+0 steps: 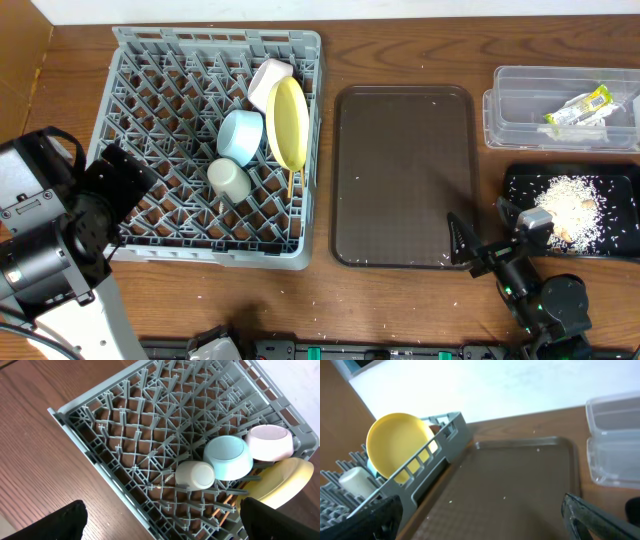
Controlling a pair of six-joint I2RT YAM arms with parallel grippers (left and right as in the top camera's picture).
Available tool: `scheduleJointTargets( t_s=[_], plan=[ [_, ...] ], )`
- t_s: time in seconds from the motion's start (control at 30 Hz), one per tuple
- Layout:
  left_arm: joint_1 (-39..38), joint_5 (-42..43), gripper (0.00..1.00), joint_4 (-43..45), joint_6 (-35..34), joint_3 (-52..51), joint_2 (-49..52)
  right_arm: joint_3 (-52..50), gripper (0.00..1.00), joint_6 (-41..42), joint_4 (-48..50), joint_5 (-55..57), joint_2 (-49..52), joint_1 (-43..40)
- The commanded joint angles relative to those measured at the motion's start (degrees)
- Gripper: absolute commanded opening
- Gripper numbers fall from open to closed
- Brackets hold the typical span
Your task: Sort waste into correct bins and load items into the dishwasher
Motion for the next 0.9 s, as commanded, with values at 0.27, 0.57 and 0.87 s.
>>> scheduleJointTargets(
  t_s=[0.27,0.57,0.87],
  plan=[
    [0.26,-0.50,0.99,0.00,0.31,0.37,-0.04,-3.02,0.99,-5.57,1.86,-0.02,-4.20,-5.09],
    [0.24,-0.50,0.98,0.00,0.31,0.37,-0.04,-3.17,0.99,-9.01,-1.11,0.20,-11.19,-8.52],
    [0.24,-0.50,0.99,0.00,0.31,0.37,-0.04,-3.15,0.99,-25.27,-7.87,2.86,-11.19,-10.38]
  ],
)
